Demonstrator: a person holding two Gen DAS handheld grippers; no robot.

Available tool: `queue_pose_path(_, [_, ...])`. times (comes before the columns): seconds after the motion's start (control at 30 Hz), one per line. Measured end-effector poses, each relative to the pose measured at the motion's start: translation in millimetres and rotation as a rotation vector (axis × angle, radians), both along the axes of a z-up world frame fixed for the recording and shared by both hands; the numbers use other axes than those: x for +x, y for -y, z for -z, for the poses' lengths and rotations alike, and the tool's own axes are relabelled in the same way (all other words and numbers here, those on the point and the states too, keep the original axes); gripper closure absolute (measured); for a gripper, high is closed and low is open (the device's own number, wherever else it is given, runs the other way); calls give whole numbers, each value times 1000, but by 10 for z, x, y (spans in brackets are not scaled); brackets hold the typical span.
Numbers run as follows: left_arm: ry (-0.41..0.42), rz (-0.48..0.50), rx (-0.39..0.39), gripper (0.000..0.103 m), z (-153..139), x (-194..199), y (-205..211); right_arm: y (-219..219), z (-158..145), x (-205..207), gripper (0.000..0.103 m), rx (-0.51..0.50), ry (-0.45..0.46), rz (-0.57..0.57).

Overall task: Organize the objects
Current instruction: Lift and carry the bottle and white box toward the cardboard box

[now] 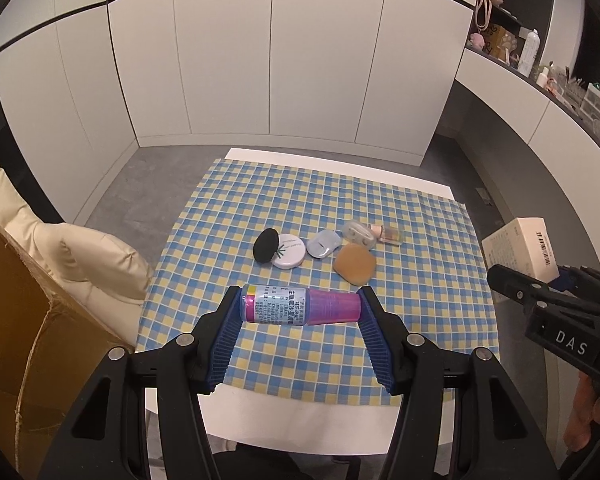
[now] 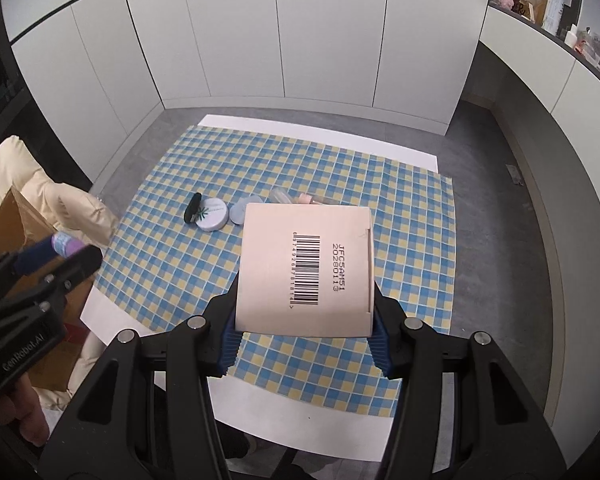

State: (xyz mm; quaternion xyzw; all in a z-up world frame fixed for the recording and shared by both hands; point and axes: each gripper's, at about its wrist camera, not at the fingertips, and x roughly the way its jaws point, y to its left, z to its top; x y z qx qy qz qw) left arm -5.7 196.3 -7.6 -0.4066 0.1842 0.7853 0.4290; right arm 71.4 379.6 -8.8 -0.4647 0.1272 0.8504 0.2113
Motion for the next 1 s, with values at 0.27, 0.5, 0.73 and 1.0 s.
queue_pose_path(0.27, [12, -11, 28, 46, -31, -116, 51, 13, 59, -106, 49, -7, 13, -2])
queue_pose_path(0.5, [20, -48, 34, 46, -14, -284, 114, 94, 91, -201, 49, -2, 19, -21])
queue_pose_path(0.73, [19, -65, 34, 46, -3, -362, 204, 174, 85, -287, 49, 8, 16, -42])
queue_pose_path(1.0, [40, -98, 47, 46, -2, -466, 342, 364, 93, -406, 49, 12, 15, -84])
